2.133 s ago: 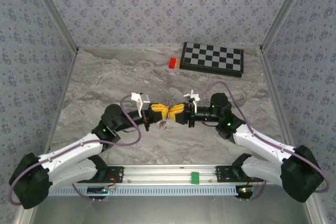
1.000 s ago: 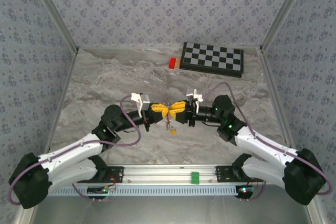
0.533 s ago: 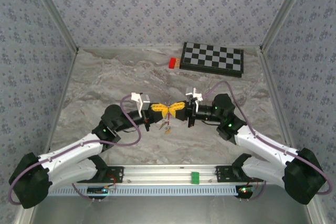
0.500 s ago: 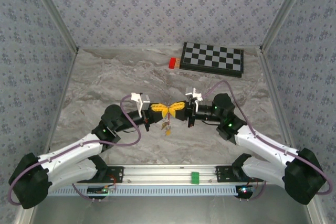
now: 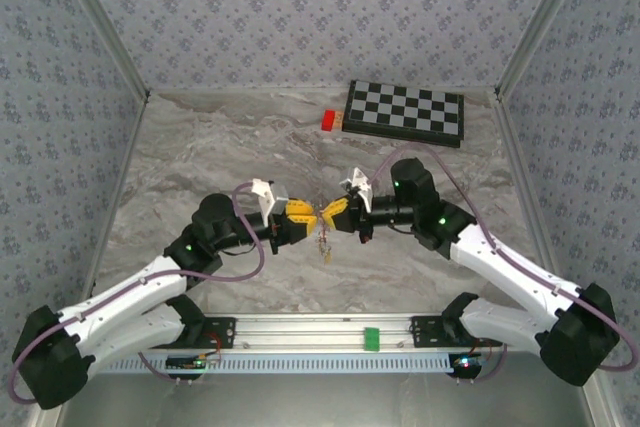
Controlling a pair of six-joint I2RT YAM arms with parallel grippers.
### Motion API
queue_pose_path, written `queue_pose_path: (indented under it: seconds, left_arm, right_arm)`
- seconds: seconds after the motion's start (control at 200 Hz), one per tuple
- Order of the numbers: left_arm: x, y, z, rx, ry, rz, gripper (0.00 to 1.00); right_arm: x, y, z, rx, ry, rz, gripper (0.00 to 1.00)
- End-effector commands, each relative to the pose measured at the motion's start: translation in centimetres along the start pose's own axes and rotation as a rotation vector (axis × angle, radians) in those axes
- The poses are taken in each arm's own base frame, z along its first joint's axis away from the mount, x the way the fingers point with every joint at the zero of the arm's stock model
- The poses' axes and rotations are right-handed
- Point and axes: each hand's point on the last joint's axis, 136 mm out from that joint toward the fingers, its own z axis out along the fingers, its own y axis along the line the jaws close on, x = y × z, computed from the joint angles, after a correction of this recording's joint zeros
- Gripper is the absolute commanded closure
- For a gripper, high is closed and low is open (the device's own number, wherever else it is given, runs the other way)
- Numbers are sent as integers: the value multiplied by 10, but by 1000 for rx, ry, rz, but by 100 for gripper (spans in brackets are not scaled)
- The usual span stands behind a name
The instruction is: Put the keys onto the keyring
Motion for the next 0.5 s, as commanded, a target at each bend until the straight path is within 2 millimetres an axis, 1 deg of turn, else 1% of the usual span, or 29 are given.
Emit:
queue_pose_path:
  seconds: [0.0,0.11,0.235,0.495]
  left_arm:
    - [-1,-5,-4,23,45,49,71]
    - [10,-2,-3,19,85,46,71]
    - [19,-1,-2,22,118,42,71]
    - [26,-1,4,53,137,31,71]
  right_arm:
    - [15,5,1,-31,122,-18,100]
    - [19,7,5,-62,172,-15,100]
    - [21,7,7,-78,184,-13,100]
    - [21,12,10,-106,181,-13,100]
